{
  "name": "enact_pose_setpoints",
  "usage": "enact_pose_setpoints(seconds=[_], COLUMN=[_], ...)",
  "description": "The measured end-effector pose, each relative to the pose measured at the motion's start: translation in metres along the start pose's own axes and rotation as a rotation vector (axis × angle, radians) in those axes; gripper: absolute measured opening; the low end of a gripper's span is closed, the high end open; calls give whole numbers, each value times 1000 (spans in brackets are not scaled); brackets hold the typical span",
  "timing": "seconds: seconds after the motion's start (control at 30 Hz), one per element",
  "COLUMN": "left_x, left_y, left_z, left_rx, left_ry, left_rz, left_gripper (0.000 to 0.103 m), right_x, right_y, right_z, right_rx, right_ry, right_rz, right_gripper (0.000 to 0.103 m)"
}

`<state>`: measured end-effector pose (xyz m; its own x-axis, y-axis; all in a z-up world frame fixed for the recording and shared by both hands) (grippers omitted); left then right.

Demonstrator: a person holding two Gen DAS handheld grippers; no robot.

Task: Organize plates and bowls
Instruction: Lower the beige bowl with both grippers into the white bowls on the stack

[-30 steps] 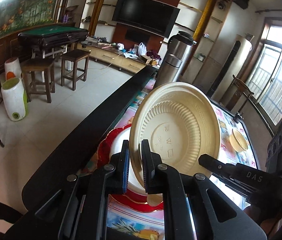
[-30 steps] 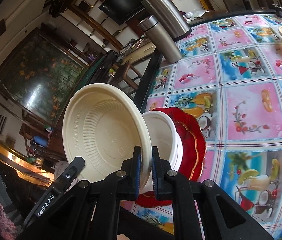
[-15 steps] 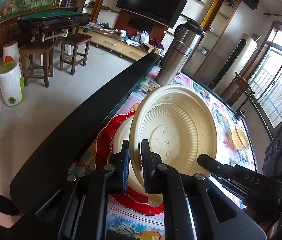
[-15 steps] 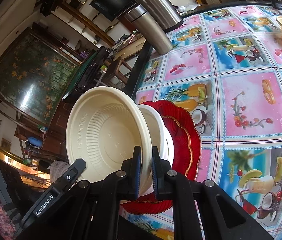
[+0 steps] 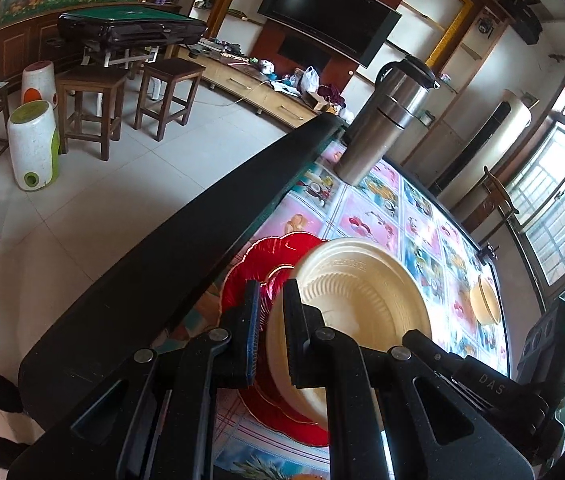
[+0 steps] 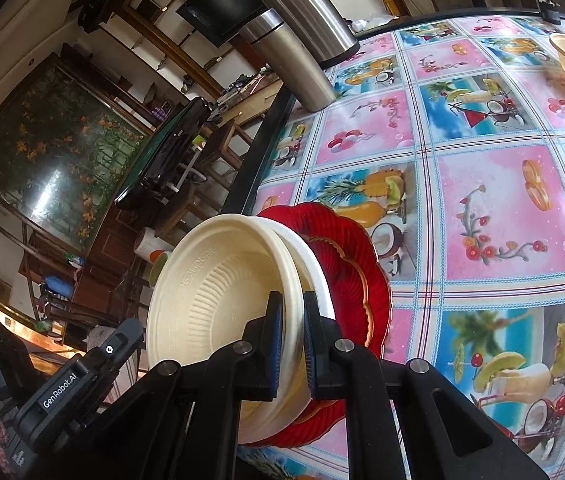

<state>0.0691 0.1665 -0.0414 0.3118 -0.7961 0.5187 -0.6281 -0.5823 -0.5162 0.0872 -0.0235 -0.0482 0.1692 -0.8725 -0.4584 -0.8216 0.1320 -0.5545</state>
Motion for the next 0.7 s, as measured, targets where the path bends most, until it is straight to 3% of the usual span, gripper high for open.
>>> enact_pose_setpoints(seconds=[0.07,0.27,0.43,0.7], left_x=[-2,-5,-8,-5], left_y=[0,1,1,4], left_z=[0,-2,-6,-15], left_rx=[1,-1,-3,4], left_ry=[-3,5,16,39], left_rz=[-7,-14,-21,-20], left_gripper=[9,9,9,9], right_x=[1,6,5,1], right_y=[-1,-2,-1,10], right_z=[0,-9,-29,-31], right_rx=[2,37,114,83], right_ry=[-7,-52,-68,-73], right_rz=[3,23,13,1], right_gripper=[14,14,15,15])
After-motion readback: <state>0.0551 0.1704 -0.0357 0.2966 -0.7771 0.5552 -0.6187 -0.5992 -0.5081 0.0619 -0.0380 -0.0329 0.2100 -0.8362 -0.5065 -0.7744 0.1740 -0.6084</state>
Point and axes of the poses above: each gripper's, at about its wrist camera, not at the fingertips, and z roughly the way its jaws point, x to its right, y to its underside, the point moved 2 cm from there along z, roughly the way its jaws point, and after that the axes turned 11 degrees about -z, right-handed, at the moved point
